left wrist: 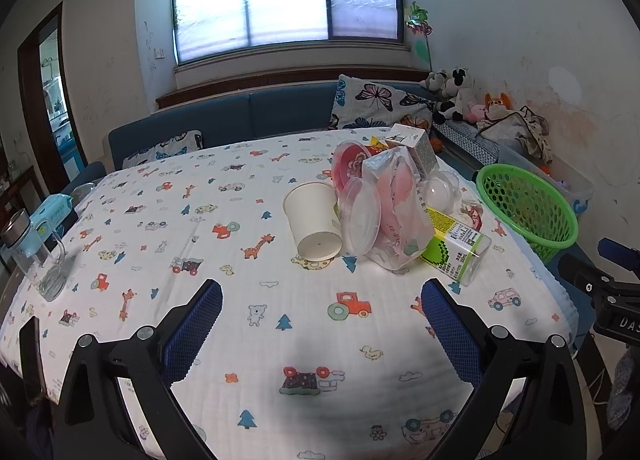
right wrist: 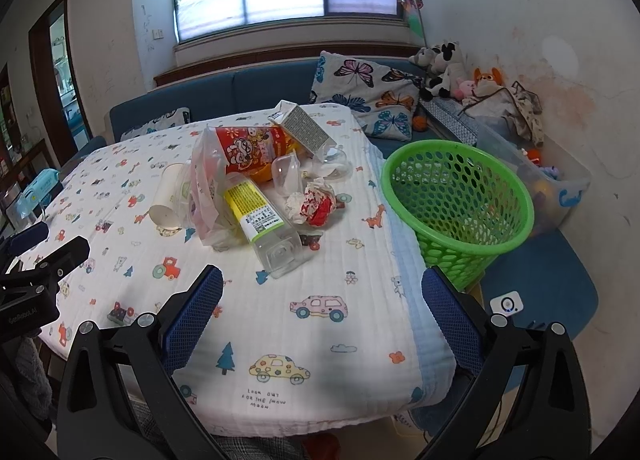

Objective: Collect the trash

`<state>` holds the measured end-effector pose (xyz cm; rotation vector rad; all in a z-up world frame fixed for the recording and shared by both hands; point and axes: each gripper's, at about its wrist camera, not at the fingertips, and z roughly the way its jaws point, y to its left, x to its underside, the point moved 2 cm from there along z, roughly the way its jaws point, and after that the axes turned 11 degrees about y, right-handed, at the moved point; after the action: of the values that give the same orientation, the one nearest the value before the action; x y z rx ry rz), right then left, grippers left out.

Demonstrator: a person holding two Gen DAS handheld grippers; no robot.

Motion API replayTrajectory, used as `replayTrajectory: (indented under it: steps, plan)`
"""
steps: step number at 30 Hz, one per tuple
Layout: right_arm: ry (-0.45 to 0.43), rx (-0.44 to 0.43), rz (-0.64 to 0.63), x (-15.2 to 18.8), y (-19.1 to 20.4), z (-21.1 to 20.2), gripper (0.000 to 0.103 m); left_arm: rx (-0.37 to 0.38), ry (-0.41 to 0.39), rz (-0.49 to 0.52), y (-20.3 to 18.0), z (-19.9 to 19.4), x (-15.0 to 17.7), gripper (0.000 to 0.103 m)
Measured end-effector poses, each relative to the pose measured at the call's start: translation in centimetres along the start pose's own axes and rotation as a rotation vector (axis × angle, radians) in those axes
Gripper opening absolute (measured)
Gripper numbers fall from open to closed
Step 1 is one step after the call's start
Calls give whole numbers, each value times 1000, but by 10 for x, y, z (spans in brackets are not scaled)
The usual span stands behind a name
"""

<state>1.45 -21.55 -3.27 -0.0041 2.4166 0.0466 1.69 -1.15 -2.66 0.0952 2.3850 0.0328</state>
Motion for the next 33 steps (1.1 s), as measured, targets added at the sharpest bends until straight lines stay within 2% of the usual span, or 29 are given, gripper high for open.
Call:
replayTrajectory:
  steps: [19, 33]
  plan:
    - [8, -7, 0, 0, 1, 4, 99, -2, 4, 5, 0, 3, -1, 97]
    - [15, -20, -6, -5, 0, 14, 99, 11, 25, 16, 2, 15, -14, 97]
